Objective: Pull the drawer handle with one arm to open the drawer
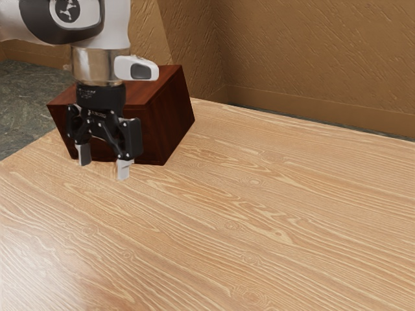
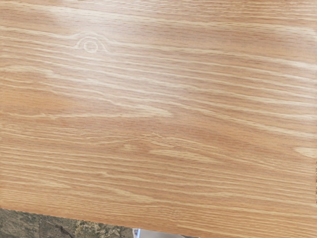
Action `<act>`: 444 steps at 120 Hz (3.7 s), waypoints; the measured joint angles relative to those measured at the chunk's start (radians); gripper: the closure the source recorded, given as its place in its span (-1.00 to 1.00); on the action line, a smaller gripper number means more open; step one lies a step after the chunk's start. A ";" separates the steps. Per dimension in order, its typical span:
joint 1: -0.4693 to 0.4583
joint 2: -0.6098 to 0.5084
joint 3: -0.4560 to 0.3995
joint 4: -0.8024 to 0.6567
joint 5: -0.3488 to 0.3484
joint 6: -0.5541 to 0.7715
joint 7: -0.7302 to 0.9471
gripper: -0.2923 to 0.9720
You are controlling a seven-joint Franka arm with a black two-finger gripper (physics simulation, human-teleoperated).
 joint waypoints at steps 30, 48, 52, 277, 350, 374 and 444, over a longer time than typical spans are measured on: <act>-0.002 0.000 0.000 -0.005 0.006 0.219 -0.040 -0.54; -0.005 0.000 0.000 -0.005 0.003 0.266 -0.058 -0.54; -0.005 0.000 0.000 -0.005 0.003 0.273 -0.061 -0.54; 0.165 0.362 0.587 0.032 -0.354 1.037 -1.235 -0.54; 0.183 0.425 0.561 0.009 -0.386 1.125 -1.319 -0.53; 0.187 0.447 0.553 0.024 -0.391 1.144 -1.333 -0.53; 0.203 0.473 0.522 0.036 -0.394 1.186 -1.356 -0.41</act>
